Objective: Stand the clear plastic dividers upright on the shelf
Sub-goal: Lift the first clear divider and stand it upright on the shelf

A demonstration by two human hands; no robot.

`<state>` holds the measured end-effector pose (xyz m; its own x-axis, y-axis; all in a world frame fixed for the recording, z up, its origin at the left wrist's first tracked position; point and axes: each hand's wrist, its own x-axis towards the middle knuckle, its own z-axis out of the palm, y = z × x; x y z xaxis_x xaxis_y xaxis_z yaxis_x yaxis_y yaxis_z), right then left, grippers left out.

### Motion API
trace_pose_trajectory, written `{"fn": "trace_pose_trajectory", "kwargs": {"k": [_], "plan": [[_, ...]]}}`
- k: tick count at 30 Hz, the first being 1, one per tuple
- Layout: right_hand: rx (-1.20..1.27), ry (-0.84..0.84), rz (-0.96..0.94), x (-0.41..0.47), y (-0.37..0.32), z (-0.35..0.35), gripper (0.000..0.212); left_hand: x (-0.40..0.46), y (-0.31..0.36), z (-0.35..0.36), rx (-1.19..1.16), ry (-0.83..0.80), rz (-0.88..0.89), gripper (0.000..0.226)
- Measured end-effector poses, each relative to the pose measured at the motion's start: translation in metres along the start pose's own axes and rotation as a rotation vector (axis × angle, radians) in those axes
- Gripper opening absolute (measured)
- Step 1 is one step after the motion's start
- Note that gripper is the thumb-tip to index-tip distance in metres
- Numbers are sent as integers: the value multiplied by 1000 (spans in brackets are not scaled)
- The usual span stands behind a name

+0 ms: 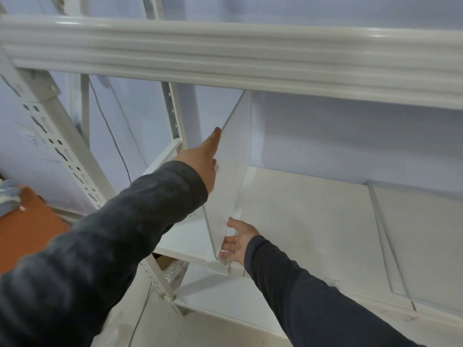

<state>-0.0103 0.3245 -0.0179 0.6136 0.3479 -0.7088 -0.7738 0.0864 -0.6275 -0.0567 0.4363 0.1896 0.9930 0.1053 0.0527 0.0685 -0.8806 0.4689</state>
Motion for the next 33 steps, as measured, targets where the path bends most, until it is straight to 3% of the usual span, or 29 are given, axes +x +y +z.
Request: {"fn": "trace_pose_trajectory", "kwargs": {"k": [11, 22, 27, 33], "plan": [[-201, 64, -59, 6, -17, -1, 44, 4, -6, -3, 298, -37, -47, 94], [-232, 101, -80, 7, -24, 0, 49, -3, -2, 15, 278, -96, -64, 101], [-217, 81, -103, 1, -28, -3, 33, -1, 3, 16, 283, -101, -40, 99], [-219, 74, -95, -3, -27, -14, 35, 1, 6, 17, 290, -97, -55, 94]]}}
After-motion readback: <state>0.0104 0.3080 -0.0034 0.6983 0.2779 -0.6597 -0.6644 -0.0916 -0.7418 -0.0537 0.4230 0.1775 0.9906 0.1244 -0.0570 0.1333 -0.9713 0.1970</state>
